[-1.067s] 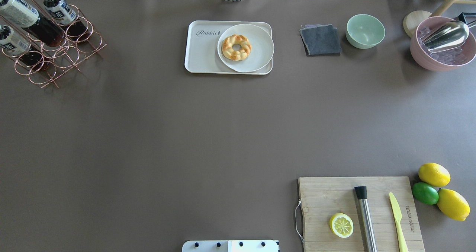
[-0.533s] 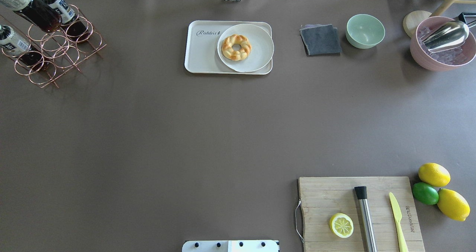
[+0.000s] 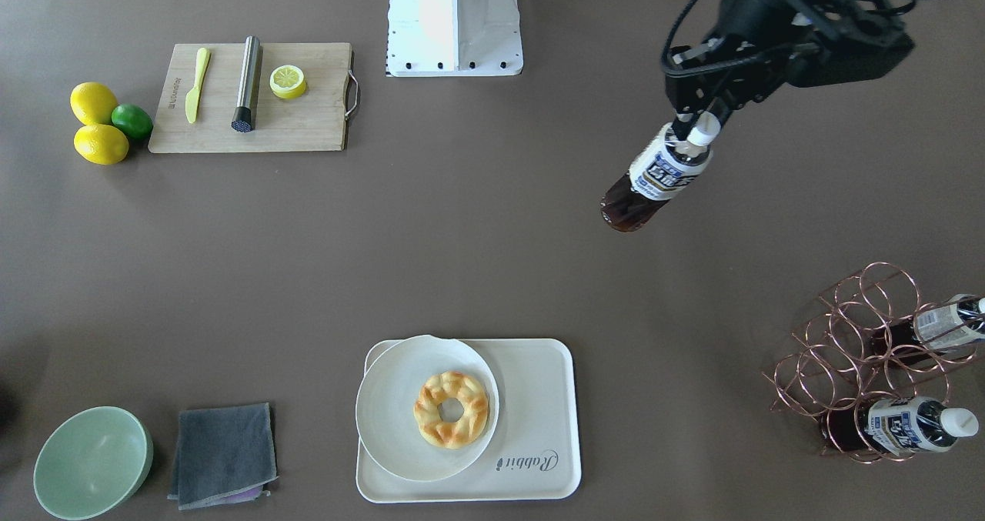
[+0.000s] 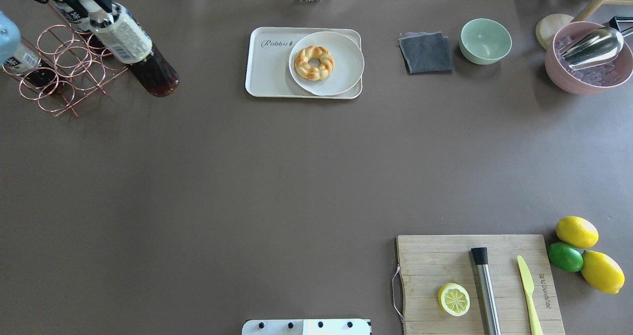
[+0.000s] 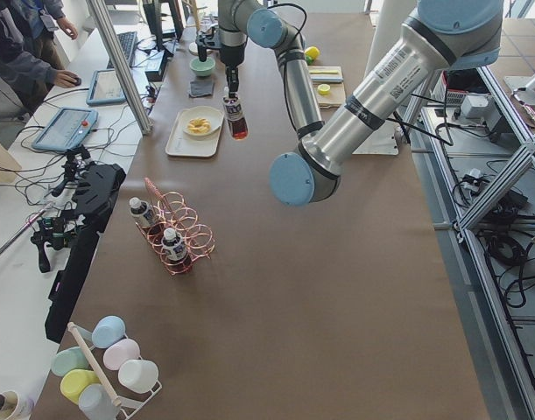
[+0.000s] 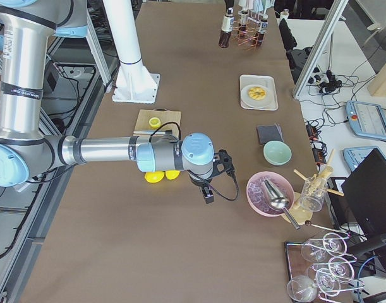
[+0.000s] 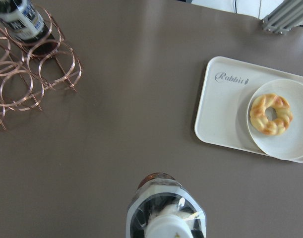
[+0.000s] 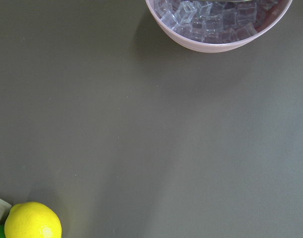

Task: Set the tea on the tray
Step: 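Carry the tea bottle toward the table center and lower it with the left gripper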

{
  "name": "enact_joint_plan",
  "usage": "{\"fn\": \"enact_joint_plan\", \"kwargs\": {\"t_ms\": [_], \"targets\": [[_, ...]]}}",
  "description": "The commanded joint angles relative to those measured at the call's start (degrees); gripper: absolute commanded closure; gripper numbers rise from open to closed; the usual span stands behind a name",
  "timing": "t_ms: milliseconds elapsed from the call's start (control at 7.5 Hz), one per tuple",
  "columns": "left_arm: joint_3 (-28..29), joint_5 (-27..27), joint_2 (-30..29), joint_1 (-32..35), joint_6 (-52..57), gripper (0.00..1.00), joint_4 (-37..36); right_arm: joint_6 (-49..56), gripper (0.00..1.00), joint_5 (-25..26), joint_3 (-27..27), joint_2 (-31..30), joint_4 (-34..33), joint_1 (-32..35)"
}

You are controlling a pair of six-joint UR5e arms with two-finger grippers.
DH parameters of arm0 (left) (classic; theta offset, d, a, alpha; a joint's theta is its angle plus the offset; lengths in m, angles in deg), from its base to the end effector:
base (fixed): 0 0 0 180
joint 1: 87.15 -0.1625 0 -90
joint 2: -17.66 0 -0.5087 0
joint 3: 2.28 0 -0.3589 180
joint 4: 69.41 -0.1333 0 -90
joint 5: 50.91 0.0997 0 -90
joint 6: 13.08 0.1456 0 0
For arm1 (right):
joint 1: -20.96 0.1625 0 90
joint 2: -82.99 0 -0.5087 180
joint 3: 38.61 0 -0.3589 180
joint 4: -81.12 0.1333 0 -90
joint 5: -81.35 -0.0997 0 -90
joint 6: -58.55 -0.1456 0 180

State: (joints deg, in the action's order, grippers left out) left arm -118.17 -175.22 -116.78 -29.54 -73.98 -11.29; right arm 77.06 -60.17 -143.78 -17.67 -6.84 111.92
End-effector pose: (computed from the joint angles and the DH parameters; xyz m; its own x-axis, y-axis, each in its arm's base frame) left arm 0.2941 -0.5593 0.2199 0.6145 -0.2187 -0.7580 0.2414 0.9669 -0.0833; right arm 0.0256 -0.3727 0.7128 0.5967 -0.3901 0.7013 0.1822 0.9169 0.3551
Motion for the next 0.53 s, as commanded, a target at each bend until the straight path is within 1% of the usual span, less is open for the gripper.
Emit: {"fn": "enact_joint_plan", "kwargs": {"t_ms": [0, 133, 267, 400], "targets": [[1.4, 13.3, -5.8, -17.8, -15.3, 1.00, -1.3, 0.0, 0.00, 0.0, 0.1, -0.2, 0.0, -0.1], [2.3, 16.1, -6.0, -22.5, -19.6, 1.00, 0.0, 0.1, 0.00, 0.0, 0.2, -0.5, 0.0, -0.1], [3.5, 20.4, -5.8, -26.6, -20.6, 1.00, 3.0, 0.1, 0.00, 0.0, 0.2, -0.7, 0.0, 0.0], [6.9, 21.6, -5.7, -28.3, -22.3, 1.00, 7.4, 0.1, 0.00, 0.1, 0.5, -0.8, 0.0, -0.1]]}}
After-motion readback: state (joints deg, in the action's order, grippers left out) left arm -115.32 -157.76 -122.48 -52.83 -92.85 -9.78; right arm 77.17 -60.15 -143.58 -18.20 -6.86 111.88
